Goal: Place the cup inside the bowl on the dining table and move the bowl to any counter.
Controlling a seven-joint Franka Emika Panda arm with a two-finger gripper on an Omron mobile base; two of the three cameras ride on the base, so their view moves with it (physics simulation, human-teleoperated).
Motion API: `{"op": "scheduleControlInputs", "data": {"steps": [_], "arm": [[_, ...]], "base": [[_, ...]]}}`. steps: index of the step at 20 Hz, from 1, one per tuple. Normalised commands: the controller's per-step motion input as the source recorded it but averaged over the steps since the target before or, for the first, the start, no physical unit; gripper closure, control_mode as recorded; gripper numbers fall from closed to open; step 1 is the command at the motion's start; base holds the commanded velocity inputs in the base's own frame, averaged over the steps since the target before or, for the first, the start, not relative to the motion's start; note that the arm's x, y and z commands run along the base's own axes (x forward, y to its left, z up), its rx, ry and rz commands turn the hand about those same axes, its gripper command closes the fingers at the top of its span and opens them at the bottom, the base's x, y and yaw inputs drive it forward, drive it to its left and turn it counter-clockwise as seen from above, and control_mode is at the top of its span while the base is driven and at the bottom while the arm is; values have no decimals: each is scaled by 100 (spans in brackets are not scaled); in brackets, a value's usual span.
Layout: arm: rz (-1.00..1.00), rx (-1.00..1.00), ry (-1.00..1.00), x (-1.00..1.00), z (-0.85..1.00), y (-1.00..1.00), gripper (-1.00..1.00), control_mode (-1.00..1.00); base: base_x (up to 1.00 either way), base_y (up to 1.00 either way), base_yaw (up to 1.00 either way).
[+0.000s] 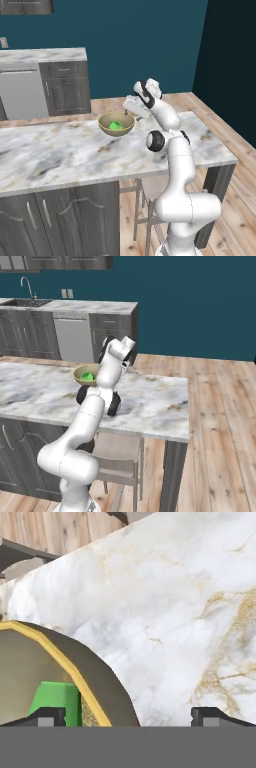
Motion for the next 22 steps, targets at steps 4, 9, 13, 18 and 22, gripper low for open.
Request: {"op": "scheduleControlInputs", "data": {"steps": [4,9,13,18,22], "arm": [[1,0,0,-3,-13,0,-100,-100],[1,0,0,-3,-11,0,-100,-100],[1,0,0,-6,-2,0,-100,-100],[1,0,0,-2,-8,1,-100,-100],[1,0,0,-1,-19,4,-100,-100]], "base": [[0,0,0],[0,0,0],[0,0,0],[0,0,0],[0,0,0]]}}
